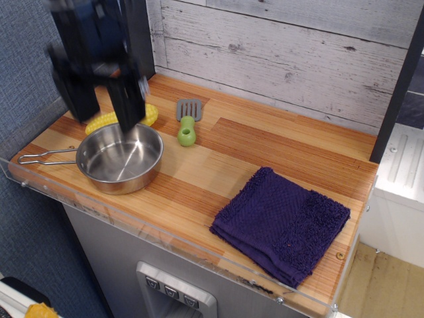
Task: Put the pan onto the purple cloth
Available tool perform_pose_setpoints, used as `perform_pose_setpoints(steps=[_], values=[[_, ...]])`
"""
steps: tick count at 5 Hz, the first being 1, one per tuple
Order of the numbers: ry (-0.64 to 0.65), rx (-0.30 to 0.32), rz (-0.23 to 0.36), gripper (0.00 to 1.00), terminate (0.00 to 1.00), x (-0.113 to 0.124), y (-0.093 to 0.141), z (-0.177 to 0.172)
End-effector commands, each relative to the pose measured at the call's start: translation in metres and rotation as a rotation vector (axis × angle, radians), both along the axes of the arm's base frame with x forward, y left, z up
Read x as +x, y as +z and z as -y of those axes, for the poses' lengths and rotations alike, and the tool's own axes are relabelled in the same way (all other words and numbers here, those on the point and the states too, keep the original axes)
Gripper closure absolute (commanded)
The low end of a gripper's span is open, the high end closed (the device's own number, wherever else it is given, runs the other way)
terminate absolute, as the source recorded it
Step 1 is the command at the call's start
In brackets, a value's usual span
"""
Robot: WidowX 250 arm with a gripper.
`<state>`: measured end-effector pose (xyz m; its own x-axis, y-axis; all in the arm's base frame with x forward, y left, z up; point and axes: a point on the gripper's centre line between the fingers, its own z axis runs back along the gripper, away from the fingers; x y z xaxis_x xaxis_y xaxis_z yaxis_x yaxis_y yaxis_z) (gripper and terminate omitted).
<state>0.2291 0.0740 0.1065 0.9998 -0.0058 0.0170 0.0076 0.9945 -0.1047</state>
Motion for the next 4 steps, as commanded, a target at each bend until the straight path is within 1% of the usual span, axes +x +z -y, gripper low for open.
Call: perform_pose_setpoints(steps=[1,2,3,4], values=[[-0.004,0.04,0.019,0.0,0.0,0.01,-0.034,0.01],[-0.002,0.045,0.015,0.0,0.0,0.021,-0.043,0.008],[-0.009,0.035,0.015,0.0,0.0,0.033,-0.048,0.003],[-0.029,0.034,-0.012,0.0,0.0,0.037,-0.063,0.007]])
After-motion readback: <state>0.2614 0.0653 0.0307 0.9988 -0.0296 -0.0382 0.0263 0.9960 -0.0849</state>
